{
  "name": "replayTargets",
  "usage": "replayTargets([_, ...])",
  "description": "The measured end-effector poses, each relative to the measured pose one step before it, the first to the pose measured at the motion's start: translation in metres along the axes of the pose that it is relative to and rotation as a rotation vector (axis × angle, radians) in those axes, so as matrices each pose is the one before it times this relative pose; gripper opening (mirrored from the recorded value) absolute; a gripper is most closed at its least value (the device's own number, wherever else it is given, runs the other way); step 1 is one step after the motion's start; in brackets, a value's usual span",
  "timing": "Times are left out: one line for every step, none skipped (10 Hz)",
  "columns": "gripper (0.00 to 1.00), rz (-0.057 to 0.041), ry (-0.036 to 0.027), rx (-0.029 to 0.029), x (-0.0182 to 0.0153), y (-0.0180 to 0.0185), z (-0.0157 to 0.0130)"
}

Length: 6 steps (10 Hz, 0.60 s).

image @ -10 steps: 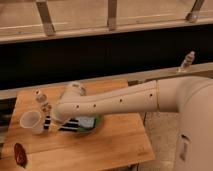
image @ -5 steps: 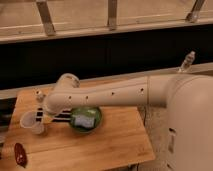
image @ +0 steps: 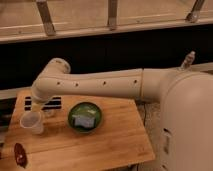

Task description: Place the eraser in the ceramic cup

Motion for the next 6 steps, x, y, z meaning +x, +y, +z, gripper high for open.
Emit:
replayTargets([0.0,0.00144,0.00053,0.00012,0.00108,-0.00033,-0.00034])
replayTargets([0.0,0.00121,0.00031,0.00014,0.00088,-0.00015,0.00016])
replayTargets([0.0,-0.00118,-0.00075,-0.00036,-0.00094,0.00019,0.00019])
replayTargets([0.0,-0.00107,-0.0006,-0.0016,-0.00081,0.00063,0.00064])
replayTargets([0.0,-0.00006,-0.00008,0.00017,-0.00006,-0.00005,-0.00005])
replayTargets([0.0,-0.00008,0.00012,0.00028,0.00007,-0.00009,-0.00008])
